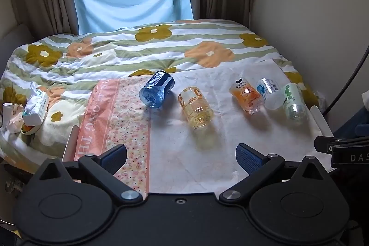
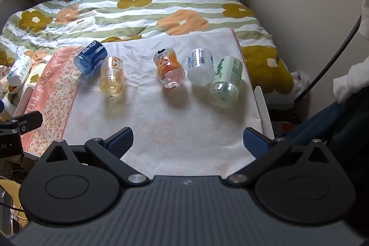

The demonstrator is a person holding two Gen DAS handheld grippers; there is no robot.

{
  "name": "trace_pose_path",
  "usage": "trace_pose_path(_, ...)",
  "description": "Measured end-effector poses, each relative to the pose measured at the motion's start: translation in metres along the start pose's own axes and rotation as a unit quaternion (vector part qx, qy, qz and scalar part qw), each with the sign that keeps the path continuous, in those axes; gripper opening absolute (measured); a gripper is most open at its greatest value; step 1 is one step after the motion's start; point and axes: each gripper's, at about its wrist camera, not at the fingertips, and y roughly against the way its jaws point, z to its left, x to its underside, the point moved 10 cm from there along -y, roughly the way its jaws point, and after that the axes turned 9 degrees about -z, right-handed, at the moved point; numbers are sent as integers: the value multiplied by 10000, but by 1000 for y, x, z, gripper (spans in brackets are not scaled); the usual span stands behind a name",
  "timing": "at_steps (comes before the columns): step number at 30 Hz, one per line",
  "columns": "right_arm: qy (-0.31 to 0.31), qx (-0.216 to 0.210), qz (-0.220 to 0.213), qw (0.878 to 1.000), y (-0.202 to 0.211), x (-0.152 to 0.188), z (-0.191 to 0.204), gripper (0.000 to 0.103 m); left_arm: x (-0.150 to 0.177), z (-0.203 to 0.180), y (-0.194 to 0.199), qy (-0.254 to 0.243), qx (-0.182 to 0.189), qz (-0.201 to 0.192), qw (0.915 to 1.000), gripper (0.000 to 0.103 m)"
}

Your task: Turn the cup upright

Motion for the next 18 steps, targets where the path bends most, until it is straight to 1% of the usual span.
trace_pose_path(8, 6, -2, -54, 10000, 1, 0, 3, 103, -5, -1, -1, -70, -81, -54, 9999, 102)
trace_pose_path(10, 14, -7, -54, 10000, -2, -4, 6, 103, -6, 0, 0, -53, -82, -93, 9999, 102)
trace_pose_path(14, 4, -10, -57, 10000, 1, 0, 5, 103, -4, 6, 3, -12, -81, -174, 9998, 102)
trace_pose_path(18, -2, -9, -56, 10000, 1, 0, 4, 103, -4, 7, 3, -7, -86, -179, 9998, 102)
